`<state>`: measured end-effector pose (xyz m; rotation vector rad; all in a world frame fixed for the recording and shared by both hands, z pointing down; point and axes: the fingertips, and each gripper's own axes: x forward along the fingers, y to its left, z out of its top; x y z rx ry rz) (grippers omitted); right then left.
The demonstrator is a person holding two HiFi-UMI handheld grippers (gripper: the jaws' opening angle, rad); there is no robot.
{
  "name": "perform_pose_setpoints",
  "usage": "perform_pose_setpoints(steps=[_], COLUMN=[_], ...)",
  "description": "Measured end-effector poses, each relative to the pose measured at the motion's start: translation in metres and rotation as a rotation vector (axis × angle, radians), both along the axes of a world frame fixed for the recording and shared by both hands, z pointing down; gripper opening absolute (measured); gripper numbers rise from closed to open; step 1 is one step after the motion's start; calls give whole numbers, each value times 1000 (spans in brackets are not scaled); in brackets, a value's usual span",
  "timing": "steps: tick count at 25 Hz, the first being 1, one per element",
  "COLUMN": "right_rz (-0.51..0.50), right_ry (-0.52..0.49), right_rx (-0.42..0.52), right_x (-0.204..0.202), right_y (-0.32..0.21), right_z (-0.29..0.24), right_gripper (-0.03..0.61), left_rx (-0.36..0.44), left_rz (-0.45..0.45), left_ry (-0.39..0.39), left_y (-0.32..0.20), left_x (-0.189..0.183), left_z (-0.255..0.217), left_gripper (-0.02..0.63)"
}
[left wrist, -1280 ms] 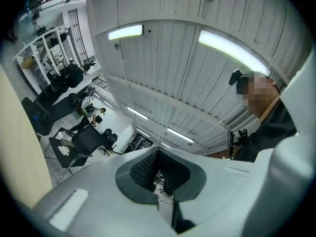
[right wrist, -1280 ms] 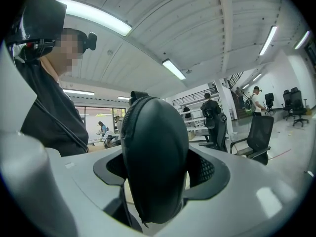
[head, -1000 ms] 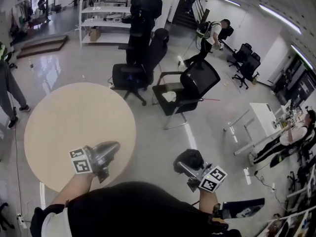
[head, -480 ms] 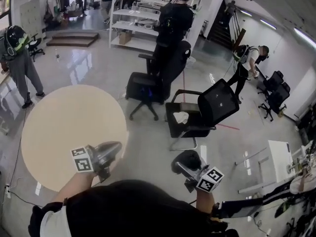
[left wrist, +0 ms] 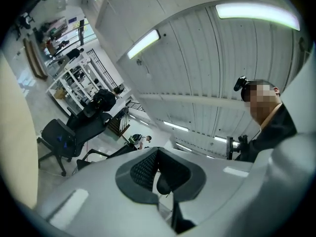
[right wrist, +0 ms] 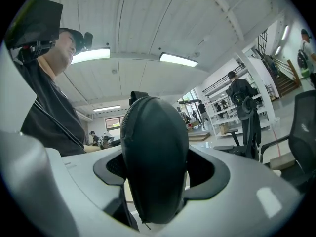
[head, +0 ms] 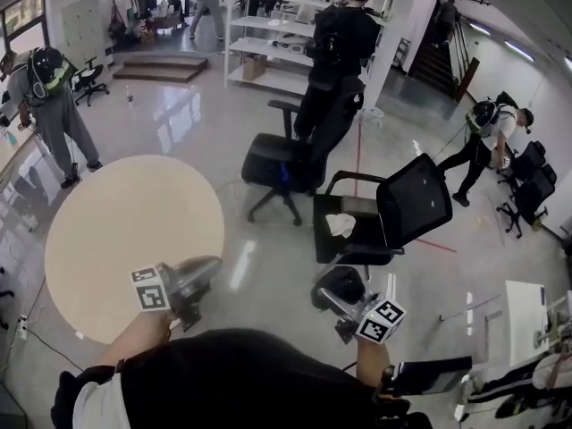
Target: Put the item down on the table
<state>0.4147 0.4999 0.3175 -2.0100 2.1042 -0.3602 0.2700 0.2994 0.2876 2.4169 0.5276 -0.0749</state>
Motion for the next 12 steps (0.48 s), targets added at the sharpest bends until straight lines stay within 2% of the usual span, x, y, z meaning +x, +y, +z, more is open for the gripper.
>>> perform_pose_setpoints(steps=[6, 12], right_rz=[-39, -51], right_ry=[11, 43], right_rx=[-34, -81], right_x=[26, 54], right_y=[-46, -130], right_z=[-2, -11], right_gripper=[337, 337], left_rx=[-27, -16], left_rz=[-13, -37], left_ry=[3, 45], left_y=[-31, -113], left_x=[25, 49], left_z=[9, 18], left_gripper=[-6, -6])
